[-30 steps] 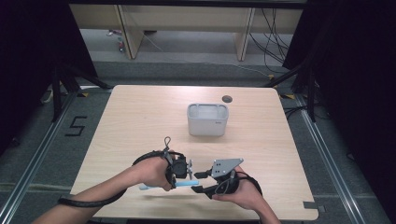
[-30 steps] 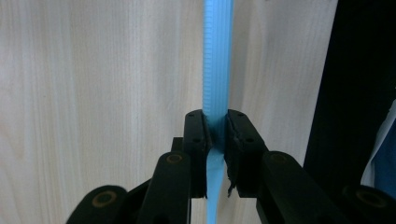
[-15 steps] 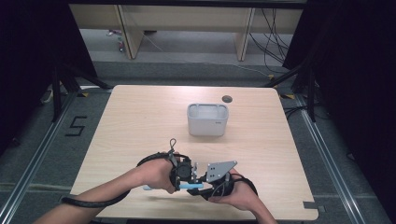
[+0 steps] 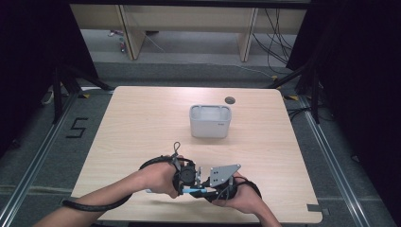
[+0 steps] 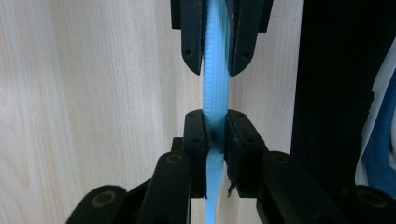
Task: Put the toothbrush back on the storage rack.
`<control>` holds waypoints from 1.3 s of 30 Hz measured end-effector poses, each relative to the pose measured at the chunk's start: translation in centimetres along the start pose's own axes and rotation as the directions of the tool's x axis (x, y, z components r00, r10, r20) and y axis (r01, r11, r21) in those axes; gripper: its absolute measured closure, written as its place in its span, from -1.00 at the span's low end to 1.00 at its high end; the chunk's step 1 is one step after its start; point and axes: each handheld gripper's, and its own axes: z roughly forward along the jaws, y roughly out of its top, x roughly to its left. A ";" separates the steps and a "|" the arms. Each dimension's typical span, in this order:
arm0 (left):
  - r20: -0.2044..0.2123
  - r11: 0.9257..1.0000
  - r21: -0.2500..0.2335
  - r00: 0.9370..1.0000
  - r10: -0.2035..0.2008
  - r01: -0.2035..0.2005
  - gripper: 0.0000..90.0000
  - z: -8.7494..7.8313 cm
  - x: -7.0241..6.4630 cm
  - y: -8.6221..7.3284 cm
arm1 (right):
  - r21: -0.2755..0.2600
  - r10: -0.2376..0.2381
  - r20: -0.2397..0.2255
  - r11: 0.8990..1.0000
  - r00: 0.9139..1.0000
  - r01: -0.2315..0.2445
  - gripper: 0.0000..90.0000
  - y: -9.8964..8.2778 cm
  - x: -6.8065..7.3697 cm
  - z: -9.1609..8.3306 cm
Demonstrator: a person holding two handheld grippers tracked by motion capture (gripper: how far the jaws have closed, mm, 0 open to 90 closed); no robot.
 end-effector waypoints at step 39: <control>-0.114 0.836 -0.497 0.938 -0.328 0.232 -0.27 -0.1 -0.3 -5.5 | -0.129 0.228 0.380 0.973 0.897 -0.192 0.75 -3.0 -1.4 -3.2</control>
